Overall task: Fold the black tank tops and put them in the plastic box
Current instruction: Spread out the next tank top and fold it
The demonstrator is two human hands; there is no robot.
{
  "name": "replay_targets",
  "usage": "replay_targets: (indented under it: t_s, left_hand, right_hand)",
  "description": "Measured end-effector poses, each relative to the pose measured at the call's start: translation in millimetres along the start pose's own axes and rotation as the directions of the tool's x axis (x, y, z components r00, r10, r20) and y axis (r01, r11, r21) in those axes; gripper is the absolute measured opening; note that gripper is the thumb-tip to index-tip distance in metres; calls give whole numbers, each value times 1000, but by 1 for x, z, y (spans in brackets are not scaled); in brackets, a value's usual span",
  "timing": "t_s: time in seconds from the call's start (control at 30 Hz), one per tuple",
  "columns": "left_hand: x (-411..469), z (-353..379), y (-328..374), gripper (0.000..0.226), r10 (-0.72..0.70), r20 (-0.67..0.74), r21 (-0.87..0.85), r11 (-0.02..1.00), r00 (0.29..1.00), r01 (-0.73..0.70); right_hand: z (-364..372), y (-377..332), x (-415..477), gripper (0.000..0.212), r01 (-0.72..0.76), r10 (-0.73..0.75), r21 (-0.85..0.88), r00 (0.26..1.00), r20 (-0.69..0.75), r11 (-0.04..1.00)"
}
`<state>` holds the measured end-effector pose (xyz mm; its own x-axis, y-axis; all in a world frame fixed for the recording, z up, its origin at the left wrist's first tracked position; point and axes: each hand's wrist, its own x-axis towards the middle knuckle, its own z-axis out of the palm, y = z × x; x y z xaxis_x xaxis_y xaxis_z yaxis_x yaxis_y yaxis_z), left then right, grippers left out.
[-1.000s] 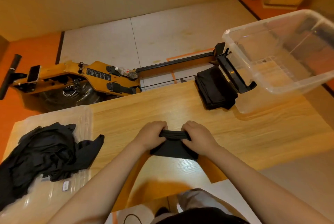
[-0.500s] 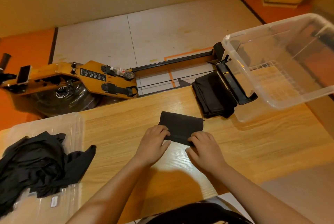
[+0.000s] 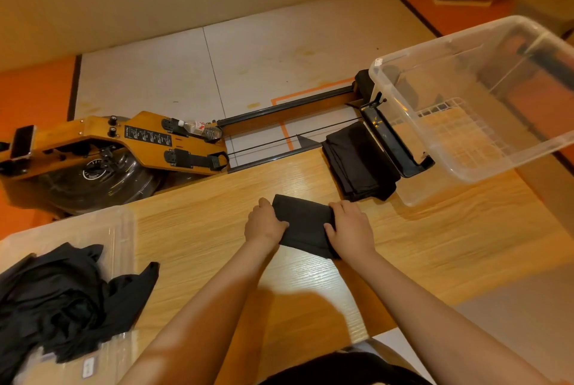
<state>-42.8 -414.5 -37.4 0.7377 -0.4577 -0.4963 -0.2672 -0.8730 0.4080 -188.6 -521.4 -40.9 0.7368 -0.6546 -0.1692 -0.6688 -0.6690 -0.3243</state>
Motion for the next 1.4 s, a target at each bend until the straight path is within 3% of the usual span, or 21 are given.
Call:
replay_targets:
  t_s: [0.17, 0.27, 0.33, 0.47, 0.63, 0.77, 0.9, 1.0, 1.1, 1.2, 1.3, 1.4]
  left_hand:
    - [7, -4, -1, 29, 16, 147, -128, 992, 989, 3]
    - [8, -8, -5, 22, 78, 166, -227, 973, 983, -39]
    - [8, -14, -7, 21, 150, 233, -347, 936, 961, -62]
    - [7, -40, 4, 31, 257, 292, -551, 833, 921, -57]
    - [24, -65, 51, 21, 325, 205, -705, 703, 923, -91]
    - [44, -68, 97, 15, 388, 198, -696, 702, 900, -150]
    - [64, -61, 142, 12, 423, 233, -679, 715, 876, -165]
    - [83, -41, 163, 27, 382, 275, -713, 697, 882, -80]
    - [96, -20, 163, 38, 272, 311, -731, 681, 911, 46]
    - [98, -12, 158, 33, 256, 299, -761, 645, 919, 68]
    - [98, -18, 161, 21, 310, 247, -745, 667, 918, -25]
    - [97, -30, 168, 20, 360, 175, -778, 621, 916, -95]
  right_hand:
    - [2, 4, -7, 47, -118, 114, 79, 992, 55, 990]
    - [1, 8, -12, 32, -162, 149, 139, 984, 100, 977]
    - [-3, 11, -16, 22, -182, 151, 290, 980, 126, 940]
    - [-24, 10, -23, 15, -274, 200, 722, 962, 188, 635]
    - [-51, 6, -19, 18, -229, 285, 910, 949, 130, 345]
    - [-65, 12, -5, 20, -155, 395, 958, 917, 50, 240]
    - [-68, 26, 16, 54, -207, 560, 954, 827, 51, 218]
    - [-60, 38, 29, 65, -190, 614, 974, 786, 76, 123]
    - [-52, 40, 34, 72, -199, 621, 975, 778, 95, 99]
    - [-44, 41, 31, 64, -215, 653, 975, 746, 131, 49]
    - [-44, 39, 27, 44, -201, 675, 980, 722, 152, -6]
    - [-45, 38, 29, 44, -124, 692, 991, 711, 126, -53]
